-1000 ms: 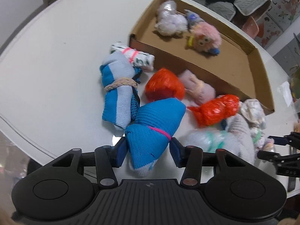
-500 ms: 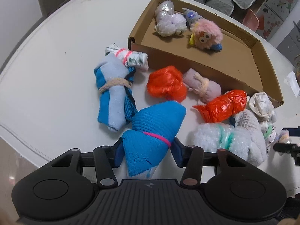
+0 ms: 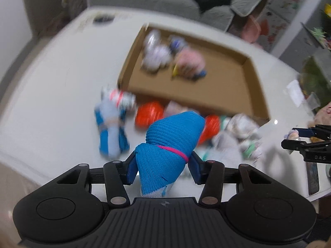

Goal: Organize objects
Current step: 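Carry blue sock and hair-tie bundle into box and open both grippers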

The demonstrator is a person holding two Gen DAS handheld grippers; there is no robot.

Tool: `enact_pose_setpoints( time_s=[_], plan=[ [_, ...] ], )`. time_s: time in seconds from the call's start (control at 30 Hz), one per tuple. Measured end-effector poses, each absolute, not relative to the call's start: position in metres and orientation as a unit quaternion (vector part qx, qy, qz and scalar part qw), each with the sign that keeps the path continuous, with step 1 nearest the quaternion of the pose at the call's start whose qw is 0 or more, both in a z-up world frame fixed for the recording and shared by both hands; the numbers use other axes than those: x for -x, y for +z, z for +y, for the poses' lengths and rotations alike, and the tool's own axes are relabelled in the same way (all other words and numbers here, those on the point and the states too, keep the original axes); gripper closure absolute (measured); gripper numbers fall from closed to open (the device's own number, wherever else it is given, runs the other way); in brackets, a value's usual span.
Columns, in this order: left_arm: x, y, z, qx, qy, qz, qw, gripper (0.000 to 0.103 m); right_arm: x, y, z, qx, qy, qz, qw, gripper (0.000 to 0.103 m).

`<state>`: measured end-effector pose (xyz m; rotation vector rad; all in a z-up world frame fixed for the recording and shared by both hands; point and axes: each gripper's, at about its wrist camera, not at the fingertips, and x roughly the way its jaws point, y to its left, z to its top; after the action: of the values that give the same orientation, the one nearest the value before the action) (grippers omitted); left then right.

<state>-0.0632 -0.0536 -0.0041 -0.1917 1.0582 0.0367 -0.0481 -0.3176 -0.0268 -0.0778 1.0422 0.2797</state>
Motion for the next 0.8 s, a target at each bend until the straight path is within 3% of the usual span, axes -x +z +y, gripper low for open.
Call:
enact_pose_setpoints(
  time_s=[0.23,0.4,0.8],
  plan=[
    [0.017,0.057,-0.049,0.003,0.002,0.455,0.891,0.047,0.036,0.050,-0.290,0.063,0.169,0.384,0.906,0.050],
    [-0.029,0.065,-0.044,-0.045,-0.013,0.439,0.897,0.047,0.007,0.082,-0.239,0.103,0.234,0.319,0.913,0.050],
    [-0.082,-0.006,-0.043,-0.122,-0.086,0.478,0.866,0.047,-0.074,0.013,-0.189,0.116,0.281,0.379,0.874,0.050]
  ],
)
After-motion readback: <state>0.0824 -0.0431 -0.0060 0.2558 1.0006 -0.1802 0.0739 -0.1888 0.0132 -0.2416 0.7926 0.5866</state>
